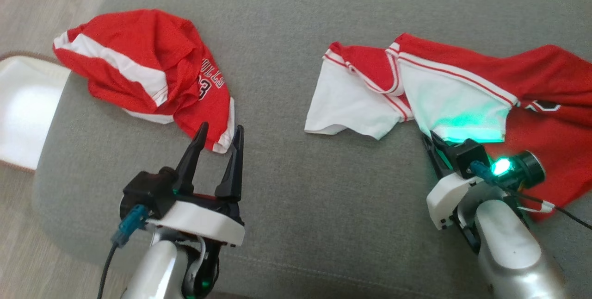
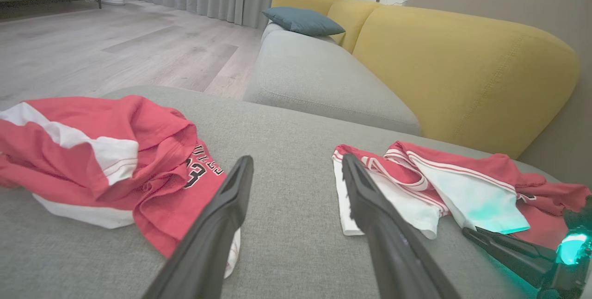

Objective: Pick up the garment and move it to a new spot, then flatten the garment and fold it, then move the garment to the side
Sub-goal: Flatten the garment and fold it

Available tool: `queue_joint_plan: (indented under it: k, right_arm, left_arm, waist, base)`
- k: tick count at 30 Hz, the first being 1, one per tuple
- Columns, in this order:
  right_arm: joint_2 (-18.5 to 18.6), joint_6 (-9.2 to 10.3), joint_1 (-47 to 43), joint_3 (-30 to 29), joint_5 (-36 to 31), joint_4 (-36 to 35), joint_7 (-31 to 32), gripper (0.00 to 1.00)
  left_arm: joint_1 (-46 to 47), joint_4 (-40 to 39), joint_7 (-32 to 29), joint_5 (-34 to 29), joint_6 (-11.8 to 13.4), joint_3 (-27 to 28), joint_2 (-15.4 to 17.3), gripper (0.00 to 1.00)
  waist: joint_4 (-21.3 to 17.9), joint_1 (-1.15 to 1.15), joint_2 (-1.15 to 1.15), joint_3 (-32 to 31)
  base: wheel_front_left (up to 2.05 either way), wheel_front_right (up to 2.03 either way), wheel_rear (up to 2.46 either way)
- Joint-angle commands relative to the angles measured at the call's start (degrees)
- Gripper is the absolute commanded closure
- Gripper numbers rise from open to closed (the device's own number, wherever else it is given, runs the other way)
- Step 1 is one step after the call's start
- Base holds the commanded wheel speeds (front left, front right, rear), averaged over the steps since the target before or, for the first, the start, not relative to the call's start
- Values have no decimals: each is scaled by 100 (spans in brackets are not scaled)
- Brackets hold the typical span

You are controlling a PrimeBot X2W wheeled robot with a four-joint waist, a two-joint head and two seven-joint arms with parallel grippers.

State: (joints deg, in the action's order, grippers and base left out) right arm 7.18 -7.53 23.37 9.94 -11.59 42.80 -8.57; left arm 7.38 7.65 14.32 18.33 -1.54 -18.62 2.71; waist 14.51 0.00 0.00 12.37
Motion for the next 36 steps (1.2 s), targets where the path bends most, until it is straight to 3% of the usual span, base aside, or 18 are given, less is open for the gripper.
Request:
queue_joint_plan:
  k: [1, 9, 14, 19, 24, 28, 29, 30, 36]
  right_arm:
    - [-50, 4, 31, 75, 43, -64, -58, 100]
    - [-22, 4, -88, 20, 261, -556, -163, 100]
    - [291, 4, 28, -200, 507, -1400, 183, 100]
    - [899, 4, 775, -407, 707, -1944, 725, 100]
    - [1692, 4, 2034, -498, 668, -1626, 1153, 100]
    - [2055, 4, 3072, -562, 413, -891, 1211, 100]
    - [2100, 4, 3282, -607, 283, -709, 1188, 18]
    - [2105, 4, 3476, -700, 184, -513, 1154, 0]
    - [1811, 4, 4083, -1112, -210, 294, 567, 0]
  left_arm:
    - [129, -162, 68, -42, 1, 212, 17, 0]
    - [36, -154, 68, -37, 0, 222, 17, 0]
    - [3, -188, 68, -7, 3, 189, 17, 0]
    - [76, -234, 68, 0, -11, 131, 17, 0]
    - [277, -240, 68, 37, -39, 25, 17, 0]
    - [433, -238, 68, 66, -27, -68, 17, 0]
    - [465, -236, 68, 75, -20, -75, 17, 0]
    - [493, -234, 68, 84, -17, -83, 17, 0]
    - [528, -215, 68, 117, 31, -52, 17, 0]
  waist:
    - [-101, 0, 0, -99]
    - [-320, 0, 0, -355]
    - [-331, 0, 0, -373]
    - [-237, 0, 0, -127]
    - [-16, 0, 0, 229]
    - [152, 0, 0, 497]
    - [185, 0, 0, 543]
    - [214, 0, 0, 575]
    - [176, 0, 0, 582]
  base:
    - [0, 0, 0]
    - [0, 0, 0]
    - [0, 0, 0]
    - [0, 0, 0]
    - [0, 0, 0]
    - [0, 0, 0]
    - [0, 0, 0]
    - [0, 0, 0]
    - [0, 0, 0]
